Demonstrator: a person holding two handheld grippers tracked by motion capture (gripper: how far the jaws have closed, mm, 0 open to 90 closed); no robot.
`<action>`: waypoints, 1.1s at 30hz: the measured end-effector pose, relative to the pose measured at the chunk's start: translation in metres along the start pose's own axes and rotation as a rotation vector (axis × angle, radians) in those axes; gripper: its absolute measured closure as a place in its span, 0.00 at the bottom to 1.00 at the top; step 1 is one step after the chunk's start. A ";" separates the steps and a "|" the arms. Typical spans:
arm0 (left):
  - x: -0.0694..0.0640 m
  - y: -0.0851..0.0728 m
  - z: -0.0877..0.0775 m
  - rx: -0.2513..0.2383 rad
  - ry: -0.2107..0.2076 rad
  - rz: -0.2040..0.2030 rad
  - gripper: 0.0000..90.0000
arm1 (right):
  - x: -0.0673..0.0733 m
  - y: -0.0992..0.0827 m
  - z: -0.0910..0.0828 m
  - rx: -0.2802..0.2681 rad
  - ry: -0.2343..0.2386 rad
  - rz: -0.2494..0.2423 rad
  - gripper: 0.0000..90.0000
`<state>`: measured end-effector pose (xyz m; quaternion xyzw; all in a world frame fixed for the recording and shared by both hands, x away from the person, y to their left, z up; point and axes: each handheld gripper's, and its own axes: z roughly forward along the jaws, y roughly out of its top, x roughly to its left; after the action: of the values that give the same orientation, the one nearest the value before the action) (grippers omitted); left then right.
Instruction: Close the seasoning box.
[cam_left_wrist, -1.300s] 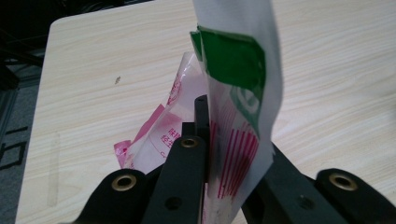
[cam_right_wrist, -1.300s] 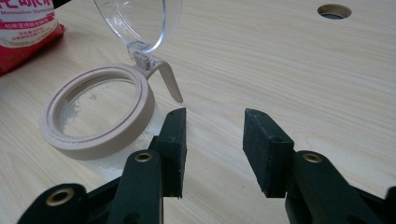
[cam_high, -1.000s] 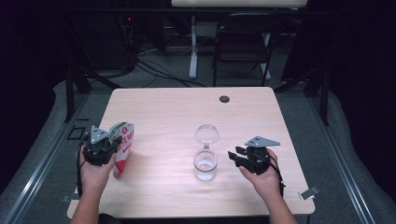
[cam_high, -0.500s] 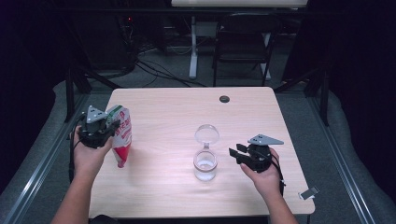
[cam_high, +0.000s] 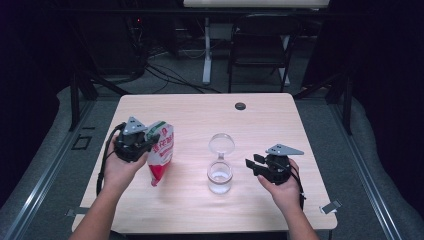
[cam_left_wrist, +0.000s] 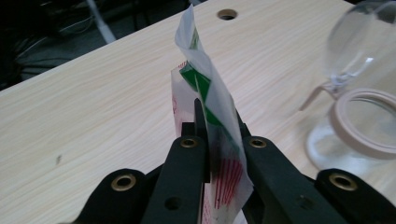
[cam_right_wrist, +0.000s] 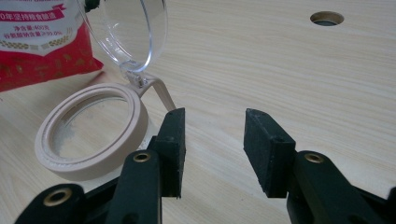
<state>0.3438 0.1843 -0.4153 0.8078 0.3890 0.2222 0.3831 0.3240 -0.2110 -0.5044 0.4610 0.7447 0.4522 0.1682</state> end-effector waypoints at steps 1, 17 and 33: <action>-0.004 0.002 0.001 -0.001 -0.014 0.008 1.00 | 0.000 0.000 0.000 0.001 0.000 0.000 0.65; -0.051 -0.001 0.015 -0.012 -0.171 0.099 0.99 | 0.001 0.002 -0.002 -0.001 -0.011 -0.031 0.61; -0.052 -0.048 0.007 -0.069 -0.220 0.060 0.97 | 0.033 0.020 -0.015 -0.038 0.140 -0.131 0.70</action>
<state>0.2951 0.1596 -0.4609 0.8248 0.3125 0.1567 0.4445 0.3075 -0.1880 -0.4746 0.3753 0.7746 0.4854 0.1535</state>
